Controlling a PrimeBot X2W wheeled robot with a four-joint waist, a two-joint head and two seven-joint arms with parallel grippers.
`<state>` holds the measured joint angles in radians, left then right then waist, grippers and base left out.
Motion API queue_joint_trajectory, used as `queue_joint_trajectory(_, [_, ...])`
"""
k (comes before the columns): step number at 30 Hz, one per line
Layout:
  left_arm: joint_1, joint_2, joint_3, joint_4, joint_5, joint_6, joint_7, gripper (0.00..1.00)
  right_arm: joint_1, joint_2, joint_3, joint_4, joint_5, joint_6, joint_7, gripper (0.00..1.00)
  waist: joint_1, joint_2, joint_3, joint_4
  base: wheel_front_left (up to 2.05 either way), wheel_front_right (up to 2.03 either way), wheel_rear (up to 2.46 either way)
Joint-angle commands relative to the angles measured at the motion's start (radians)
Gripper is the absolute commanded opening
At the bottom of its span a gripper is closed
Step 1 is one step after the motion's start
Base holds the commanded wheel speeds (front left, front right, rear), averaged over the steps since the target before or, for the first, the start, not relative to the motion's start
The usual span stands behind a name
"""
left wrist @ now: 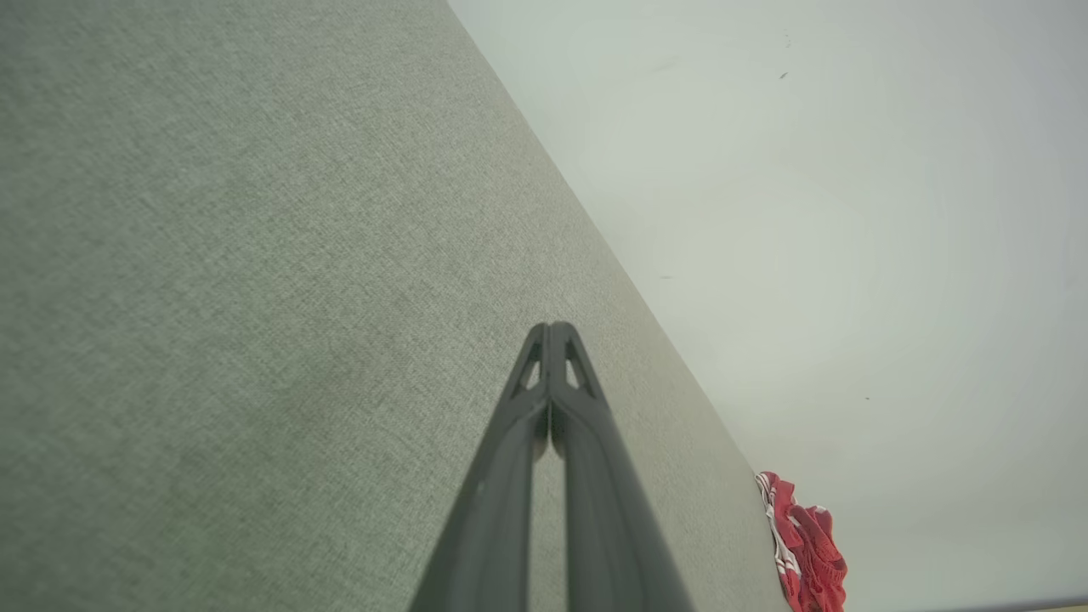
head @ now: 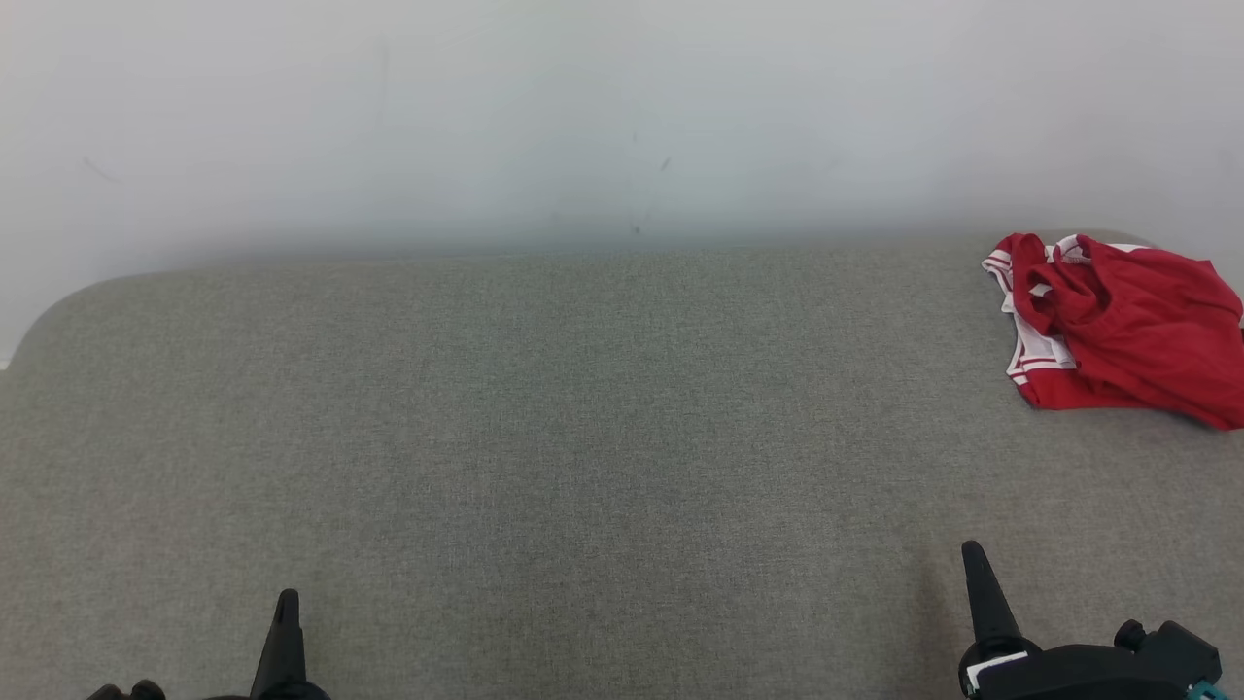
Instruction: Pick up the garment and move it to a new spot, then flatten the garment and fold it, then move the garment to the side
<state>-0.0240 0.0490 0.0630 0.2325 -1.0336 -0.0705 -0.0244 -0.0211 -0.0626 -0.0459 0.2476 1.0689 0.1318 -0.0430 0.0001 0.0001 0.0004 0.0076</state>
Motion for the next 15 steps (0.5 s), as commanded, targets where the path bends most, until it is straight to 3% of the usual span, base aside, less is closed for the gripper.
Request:
queue_joint_trajectory(1, [-0.021,0.002,0.005,-0.007,-0.029,-0.005,0.005,0.00,-0.018,-0.005,-0.005,-0.009,0.030,-0.001,0.008,0.00,-0.0001,-0.0001,0.000,0.000,0.00,0.00,0.00])
queue_joint_trajectory(15, [-0.041,0.002,0.018,-0.002,-0.179,-0.020,0.042,0.00,-0.038,-0.004,-0.017,-0.009,0.174,-0.001,0.044,0.00,-0.0001,-0.0001,0.001,-0.002,0.00,0.00,0.00])
